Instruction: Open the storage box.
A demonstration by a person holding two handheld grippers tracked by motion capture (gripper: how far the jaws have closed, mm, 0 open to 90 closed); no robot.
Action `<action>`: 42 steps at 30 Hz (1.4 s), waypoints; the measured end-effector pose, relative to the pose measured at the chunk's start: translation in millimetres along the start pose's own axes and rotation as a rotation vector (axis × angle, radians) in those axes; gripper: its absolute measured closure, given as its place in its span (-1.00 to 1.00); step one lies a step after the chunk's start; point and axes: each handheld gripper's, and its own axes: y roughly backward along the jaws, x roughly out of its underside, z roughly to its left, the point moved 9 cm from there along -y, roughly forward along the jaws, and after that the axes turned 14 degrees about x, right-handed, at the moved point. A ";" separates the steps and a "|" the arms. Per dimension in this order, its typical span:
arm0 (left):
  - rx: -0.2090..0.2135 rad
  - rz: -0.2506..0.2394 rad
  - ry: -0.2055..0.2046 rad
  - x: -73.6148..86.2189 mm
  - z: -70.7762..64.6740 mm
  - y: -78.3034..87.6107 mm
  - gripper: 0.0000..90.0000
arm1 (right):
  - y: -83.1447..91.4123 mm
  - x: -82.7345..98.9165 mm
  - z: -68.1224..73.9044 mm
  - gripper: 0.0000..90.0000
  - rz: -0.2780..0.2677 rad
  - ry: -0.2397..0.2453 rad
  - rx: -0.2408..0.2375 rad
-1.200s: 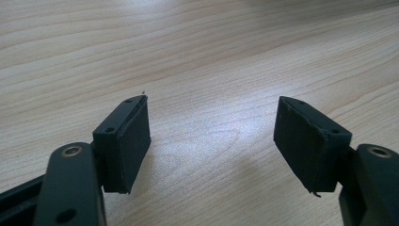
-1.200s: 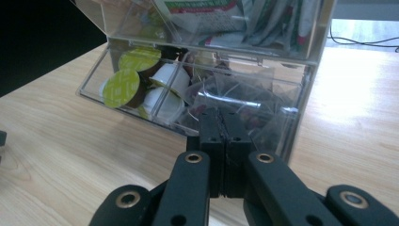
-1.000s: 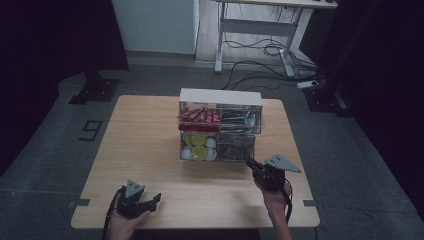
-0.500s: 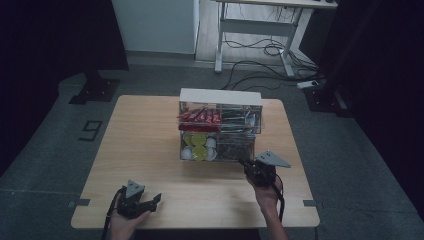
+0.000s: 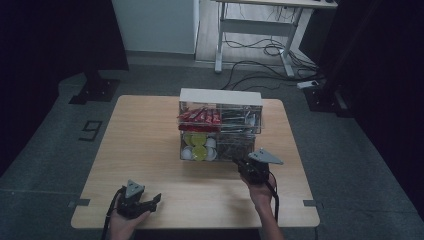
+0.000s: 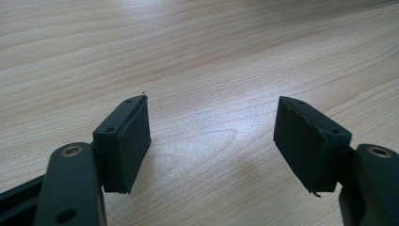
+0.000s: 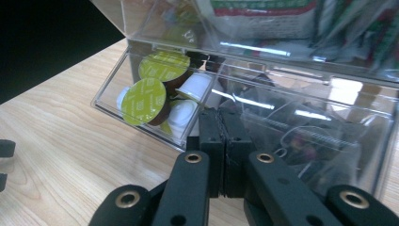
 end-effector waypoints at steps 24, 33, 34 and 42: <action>0.002 -0.005 -0.003 -0.2 -0.8 0.6 -0.38 | -22.3 7.2 28.9 0.96 0.038 0.020 -0.043; 0.003 -0.004 -0.002 0.1 -0.5 0.8 -0.38 | -30.8 16.4 37.7 0.96 0.060 0.025 -0.055; 0.003 -0.004 -0.001 0.1 -0.3 1.0 -0.38 | -32.1 17.8 38.8 0.96 0.064 0.029 -0.056; 0.003 -0.008 0.002 0.4 0.9 1.3 -0.38 | -38.4 24.9 44.7 0.96 0.081 0.035 -0.063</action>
